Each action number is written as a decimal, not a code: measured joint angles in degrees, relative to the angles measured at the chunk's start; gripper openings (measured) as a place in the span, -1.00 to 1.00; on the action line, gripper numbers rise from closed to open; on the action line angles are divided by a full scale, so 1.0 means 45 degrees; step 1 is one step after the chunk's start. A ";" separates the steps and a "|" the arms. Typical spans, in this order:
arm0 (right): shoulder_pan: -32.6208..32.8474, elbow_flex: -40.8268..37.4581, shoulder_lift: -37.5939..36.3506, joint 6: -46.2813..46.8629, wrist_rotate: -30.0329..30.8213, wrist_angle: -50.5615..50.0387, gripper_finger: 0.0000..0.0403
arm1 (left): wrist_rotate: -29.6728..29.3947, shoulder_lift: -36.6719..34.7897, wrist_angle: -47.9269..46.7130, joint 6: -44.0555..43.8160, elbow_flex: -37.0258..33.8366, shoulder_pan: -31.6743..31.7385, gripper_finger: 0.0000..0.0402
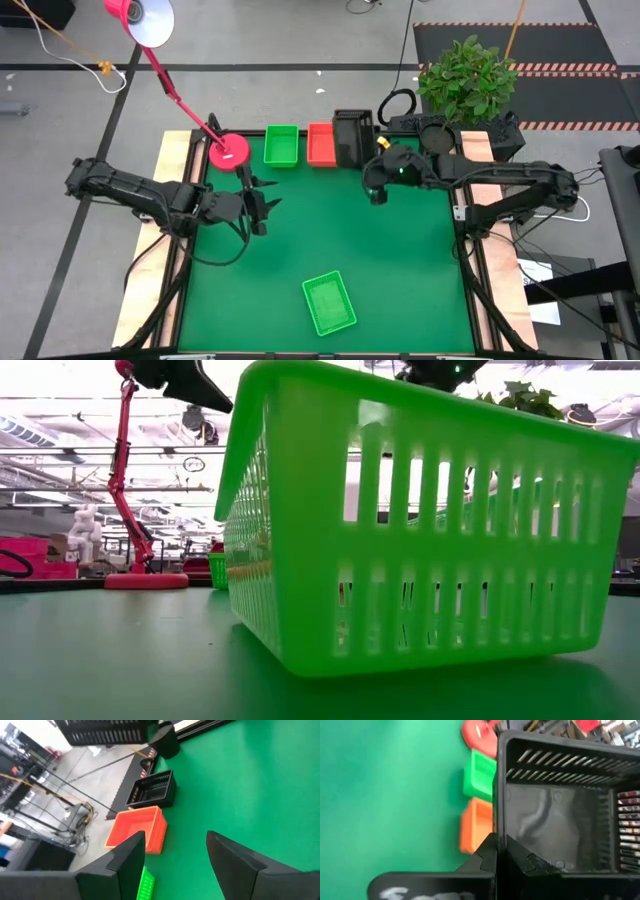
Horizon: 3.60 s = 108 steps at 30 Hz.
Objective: Stack baskets by color
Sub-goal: Stack the bottom black basket on top of the black stacked baskets, then stack the bottom green basket on top of the green stacked baskets
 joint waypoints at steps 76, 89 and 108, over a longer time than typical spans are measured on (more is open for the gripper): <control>-0.5387 -0.1627 0.3861 -0.0754 -0.3938 0.0815 -0.77 | 0.1628 0.0989 -0.0230 -0.0199 -0.0010 0.1110 0.06; -0.5266 -0.1637 0.3529 -0.0197 -0.3218 0.0772 -0.24 | 0.1818 0.0989 -0.0210 -0.0327 -0.0010 0.1110 0.06; 0.0368 -0.2062 -0.1080 0.8152 -0.3162 -0.1926 -0.02 | 0.1802 0.2563 0.0777 -0.1430 0.1412 0.0123 0.06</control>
